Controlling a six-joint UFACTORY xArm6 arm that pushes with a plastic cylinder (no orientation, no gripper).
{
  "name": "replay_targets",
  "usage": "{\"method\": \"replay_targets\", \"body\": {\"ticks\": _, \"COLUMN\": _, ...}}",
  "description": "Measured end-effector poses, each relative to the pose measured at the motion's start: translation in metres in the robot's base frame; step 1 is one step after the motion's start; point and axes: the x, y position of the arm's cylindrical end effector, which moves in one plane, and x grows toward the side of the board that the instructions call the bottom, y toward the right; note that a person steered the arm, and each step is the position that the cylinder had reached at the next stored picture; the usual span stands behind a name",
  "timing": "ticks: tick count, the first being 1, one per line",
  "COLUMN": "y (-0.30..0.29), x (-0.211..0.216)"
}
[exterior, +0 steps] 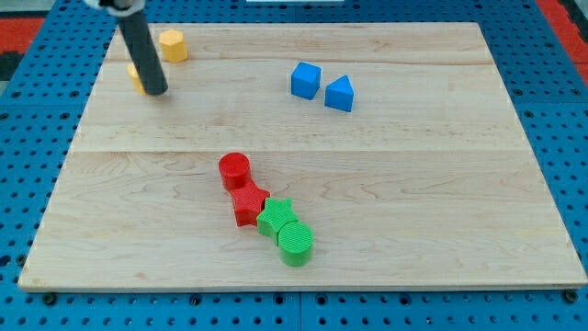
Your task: Push the yellow heart into the yellow hexagon
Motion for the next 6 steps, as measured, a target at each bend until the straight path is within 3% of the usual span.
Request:
{"method": "replay_targets", "body": {"ticks": 1, "y": 0.019, "x": -0.01}}
{"method": "replay_targets", "body": {"ticks": 2, "y": 0.015, "x": 0.044}}
{"method": "replay_targets", "body": {"ticks": 3, "y": -0.062, "x": 0.037}}
{"method": "replay_targets", "body": {"ticks": 4, "y": -0.045, "x": -0.027}}
{"method": "replay_targets", "body": {"ticks": 5, "y": -0.02, "x": -0.037}}
{"method": "replay_targets", "body": {"ticks": 6, "y": -0.022, "x": 0.018}}
